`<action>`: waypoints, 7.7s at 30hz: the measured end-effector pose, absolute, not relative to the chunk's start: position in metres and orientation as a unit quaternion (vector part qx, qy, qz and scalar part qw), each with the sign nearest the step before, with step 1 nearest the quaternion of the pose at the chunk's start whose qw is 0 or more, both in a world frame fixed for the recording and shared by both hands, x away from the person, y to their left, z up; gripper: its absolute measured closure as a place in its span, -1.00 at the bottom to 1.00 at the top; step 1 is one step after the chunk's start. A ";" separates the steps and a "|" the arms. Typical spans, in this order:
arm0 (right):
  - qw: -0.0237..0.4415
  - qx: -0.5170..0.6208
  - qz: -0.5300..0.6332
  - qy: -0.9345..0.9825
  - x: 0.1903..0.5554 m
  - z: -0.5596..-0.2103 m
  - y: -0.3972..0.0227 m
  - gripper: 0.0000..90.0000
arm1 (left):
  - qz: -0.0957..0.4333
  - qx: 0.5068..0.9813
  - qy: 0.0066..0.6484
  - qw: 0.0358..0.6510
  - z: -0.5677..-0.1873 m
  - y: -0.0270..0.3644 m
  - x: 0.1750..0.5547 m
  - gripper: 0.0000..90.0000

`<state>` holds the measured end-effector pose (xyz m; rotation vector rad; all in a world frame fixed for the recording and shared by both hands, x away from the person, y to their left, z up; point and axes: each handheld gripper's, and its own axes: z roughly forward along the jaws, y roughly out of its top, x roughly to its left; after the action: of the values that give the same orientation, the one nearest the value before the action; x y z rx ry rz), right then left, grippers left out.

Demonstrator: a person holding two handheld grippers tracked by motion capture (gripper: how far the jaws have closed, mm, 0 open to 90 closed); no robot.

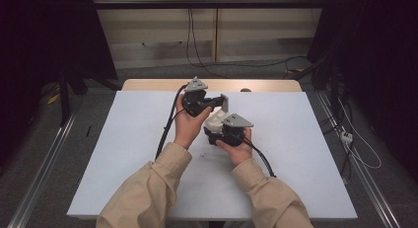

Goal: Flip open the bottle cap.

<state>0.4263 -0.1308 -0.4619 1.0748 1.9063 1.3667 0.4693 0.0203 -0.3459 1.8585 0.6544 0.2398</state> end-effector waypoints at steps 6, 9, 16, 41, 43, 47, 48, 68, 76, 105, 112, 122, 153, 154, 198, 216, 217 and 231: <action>0.277 0.400 0.509 0.710 0.426 -0.462 -0.131 -0.58 | 0.102 0.784 0.276 0.547 -0.345 0.018 0.470 1.00; 0.277 0.400 0.509 0.710 0.426 -0.462 -0.131 -0.58 | 0.101 0.784 0.276 0.547 -0.344 0.017 0.471 1.00; 0.277 0.400 0.509 0.710 0.427 -0.462 -0.131 -0.58 | 0.101 0.785 0.276 0.546 -0.344 0.014 0.473 1.00; 0.276 0.400 0.510 0.710 0.427 -0.462 -0.131 -0.58 | 0.096 0.786 0.273 0.547 -0.345 0.006 0.481 1.00; 0.276 0.400 0.510 0.710 0.427 -0.462 -0.131 -0.58 | 0.097 0.787 0.272 0.545 -0.344 0.005 0.481 1.00; 0.276 0.400 0.510 0.710 0.427 -0.462 -0.131 -0.58 | 0.097 0.787 0.272 0.545 -0.345 0.003 0.483 1.00; 0.276 0.400 0.510 0.710 0.427 -0.462 -0.131 -0.58 | 0.097 0.788 0.271 0.545 -0.345 0.003 0.483 1.00; 0.277 0.399 0.509 0.710 0.427 -0.462 -0.131 -0.58 | 0.092 0.789 0.273 0.542 -0.350 -0.005 0.488 1.00; 0.276 0.400 0.509 0.710 0.427 -0.462 -0.131 -0.58 | 0.090 0.790 0.274 0.541 -0.353 -0.007 0.491 1.00; 0.275 0.399 0.510 0.711 0.427 -0.462 -0.132 -0.58 | 0.089 0.796 0.276 0.531 -0.359 -0.013 0.496 1.00; 0.274 0.400 0.510 0.711 0.427 -0.462 -0.132 -0.58 | 0.086 0.798 0.276 0.529 -0.362 -0.014 0.498 1.00; 0.274 0.398 0.510 0.712 0.427 -0.462 -0.132 -0.58 | 0.084 0.799 0.275 0.528 -0.361 -0.015 0.499 1.00; 0.262 0.406 0.519 0.705 0.429 -0.462 -0.136 -0.58 | 0.075 0.817 0.272 0.503 -0.372 -0.024 0.503 1.00; 0.262 0.405 0.519 0.705 0.429 -0.462 -0.136 -0.58 | 0.074 0.816 0.273 0.503 -0.372 -0.023 0.503 1.00; 0.202 0.386 0.523 0.732 0.356 -0.439 -0.186 -0.87 | 0.098 0.799 0.289 0.518 -0.392 0.112 0.422 -0.79; 0.213 0.390 0.514 0.734 0.322 -0.441 -0.224 -0.86 | 0.102 0.787 0.302 0.528 -0.414 0.173 0.394 -0.86; 0.213 0.389 0.514 0.734 0.321 -0.441 -0.225 -0.86 | 0.101 0.787 0.302 0.528 -0.415 0.175 0.393 -0.86; 0.223 0.393 0.511 0.732 0.307 -0.443 -0.246 -0.85 | 0.102 0.787 0.321 0.517 -0.429 0.208 0.377 -0.86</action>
<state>0.3067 -0.2464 -0.4434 1.0850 2.0204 1.4101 0.3767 0.2083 -0.4288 1.8895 0.7719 0.2456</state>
